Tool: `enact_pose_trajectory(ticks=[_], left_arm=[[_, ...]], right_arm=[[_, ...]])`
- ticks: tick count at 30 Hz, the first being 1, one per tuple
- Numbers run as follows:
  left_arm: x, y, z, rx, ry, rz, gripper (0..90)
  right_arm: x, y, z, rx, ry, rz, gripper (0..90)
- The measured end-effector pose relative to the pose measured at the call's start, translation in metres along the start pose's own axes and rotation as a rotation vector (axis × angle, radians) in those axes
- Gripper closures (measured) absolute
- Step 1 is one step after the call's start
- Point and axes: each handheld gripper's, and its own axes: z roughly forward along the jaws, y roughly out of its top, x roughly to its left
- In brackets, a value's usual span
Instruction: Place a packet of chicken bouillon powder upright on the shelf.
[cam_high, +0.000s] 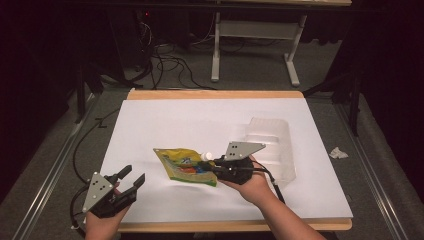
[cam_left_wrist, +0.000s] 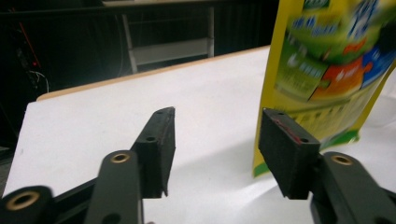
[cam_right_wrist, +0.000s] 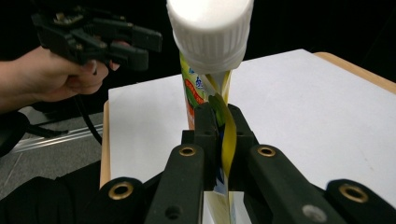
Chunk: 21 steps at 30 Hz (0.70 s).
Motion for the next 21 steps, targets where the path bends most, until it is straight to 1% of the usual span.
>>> enact_pose_trajectory(ticks=[2,5,8,10,12,13,17,21], left_arm=[[0.001,-0.002,0.004,0.029,-0.007,-0.009,39.5],[0.003,-0.005,0.007,0.051,-0.012,-0.004,36.1],[0.004,-0.007,0.009,0.066,-0.004,0.0,35.5],[0.005,-0.009,0.01,0.075,-0.001,0.001,35.3],[0.006,-0.011,0.011,0.083,0.002,-0.007,35.0],[0.006,-0.011,0.011,0.085,0.0,-0.01,35.0],[0.008,-0.012,0.012,0.085,0.002,-0.013,35.3],[0.01,-0.012,0.011,0.075,0.007,-0.027,35.7]], right_arm=[[-0.001,0.001,-0.005,-0.001,-0.007,0.004,88.0],[-0.003,0.003,-0.012,-0.01,-0.017,0.007,88.1],[-0.005,0.006,-0.019,-0.017,-0.03,0.018,88.1],[-0.007,0.008,-0.024,-0.022,-0.037,0.013,88.1],[-0.009,0.012,-0.031,-0.024,-0.053,0.005,88.1],[-0.009,0.012,-0.031,-0.024,-0.053,0.005,88.1],[-0.013,0.017,-0.04,-0.027,-0.075,0.003,88.2],[-0.018,0.022,-0.05,-0.041,-0.092,0.01,88.2]])
